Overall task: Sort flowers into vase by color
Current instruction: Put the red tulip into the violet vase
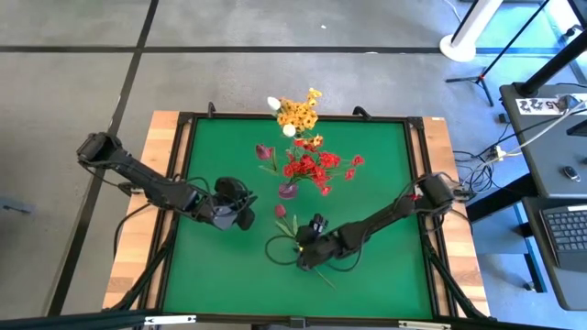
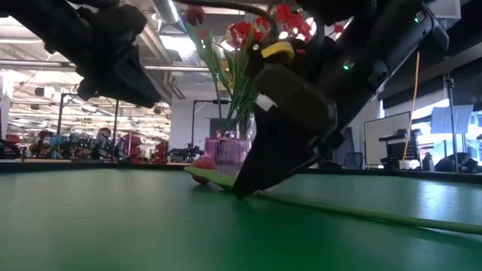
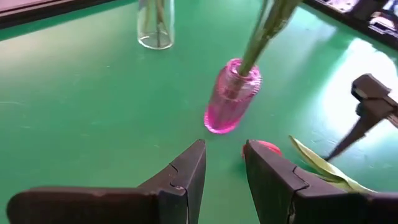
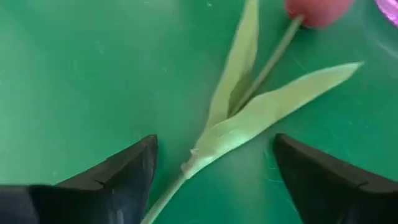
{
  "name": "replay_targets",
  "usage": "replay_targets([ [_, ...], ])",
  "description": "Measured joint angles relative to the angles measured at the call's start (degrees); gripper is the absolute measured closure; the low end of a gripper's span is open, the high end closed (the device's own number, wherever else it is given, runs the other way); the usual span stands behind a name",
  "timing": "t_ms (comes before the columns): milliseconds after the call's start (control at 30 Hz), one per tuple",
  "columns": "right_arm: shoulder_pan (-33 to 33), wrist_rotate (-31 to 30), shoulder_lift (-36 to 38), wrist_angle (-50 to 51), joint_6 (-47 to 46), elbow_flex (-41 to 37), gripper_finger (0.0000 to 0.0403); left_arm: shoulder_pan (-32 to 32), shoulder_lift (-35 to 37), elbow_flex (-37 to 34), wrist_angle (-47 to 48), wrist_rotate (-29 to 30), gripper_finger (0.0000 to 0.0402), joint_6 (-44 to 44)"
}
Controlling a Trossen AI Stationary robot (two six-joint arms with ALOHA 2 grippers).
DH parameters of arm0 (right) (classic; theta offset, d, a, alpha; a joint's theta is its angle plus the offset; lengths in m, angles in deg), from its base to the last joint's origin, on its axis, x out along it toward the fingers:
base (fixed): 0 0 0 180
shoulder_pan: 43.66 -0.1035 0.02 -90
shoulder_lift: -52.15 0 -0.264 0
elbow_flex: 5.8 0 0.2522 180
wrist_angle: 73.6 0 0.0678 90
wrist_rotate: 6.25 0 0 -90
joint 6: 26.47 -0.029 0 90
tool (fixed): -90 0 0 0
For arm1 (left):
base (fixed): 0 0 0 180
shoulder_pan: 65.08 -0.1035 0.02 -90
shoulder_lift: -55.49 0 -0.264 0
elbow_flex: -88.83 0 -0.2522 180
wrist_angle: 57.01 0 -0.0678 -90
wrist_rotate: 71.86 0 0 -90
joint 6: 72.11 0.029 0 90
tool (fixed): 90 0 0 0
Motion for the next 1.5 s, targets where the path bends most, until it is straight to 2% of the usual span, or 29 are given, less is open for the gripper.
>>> replay_targets([
  [100,0.0,-0.3,-1.1,3.1,-2.8,0.9,0.0114,1.4,0.0,0.0,0.3,-0.1,0.0294,0.0],
  [200,0.1,0.6,-1.1,4.4,-3.8,0.9,0.0170,2.6,0.0,0.0,0.2,-0.1,0.0294,0.0],
  [433,0.2,2.7,0.7,5.9,-4.0,0.6,0.0369,4.9,0.0,0.0,-0.1,-0.1,0.0294,-1.6],
  [467,0.2,3.1,1.1,6.0,-3.6,0.6,0.0383,5.4,0.0,0.0,-0.3,-0.1,0.0294,-1.6],
  [633,-0.6,2.4,6.1,9.0,-3.2,0.1,0.0387,9.2,0.0,0.1,-5.5,0.3,0.0294,2.1],
  [833,-4.8,-14.4,17.0,15.2,-3.1,0.3,0.0396,15.0,0.0,2.6,-11.0,8.3,0.0294,11.4],
  [900,-6.2,-19.9,20.2,14.8,-2.4,0.3,0.0398,15.8,0.0,3.2,-14.8,8.8,0.0294,16.1],
  [967,-7.5,-24.6,22.9,14.2,-0.9,0.4,0.0398,15.4,0.0,3.3,-21.8,6.4,0.0294,22.5],
  [1067,-8.1,-28.2,25.4,10.1,3.5,-0.1,0.0400,13.7,0.0,3.3,-32.2,-1.6,0.0294,31.3],
  [1167,-7.5,-26.0,26.5,0.8,10.6,-0.9,0.0400,11.4,-0.8,3.4,-41.7,-8.6,0.0294,38.9],
  [1267,-6.2,-19.0,26.5,-9.4,17.7,-2.0,0.0401,9.5,-1.7,3.4,-46.4,-13.3,0.0286,43.1],
  [1400,-4.7,-10.6,26.5,-21.0,23.4,-3.4,0.0401,7.9,-3.0,3.4,-46.2,-14.0,0.0259,42.8],
  [1500,-4.0,-7.4,26.5,-24.2,25.7,-3.5,0.0402,7.6,-4.9,3.4,-47.2,-14.2,0.0231,41.7],
])
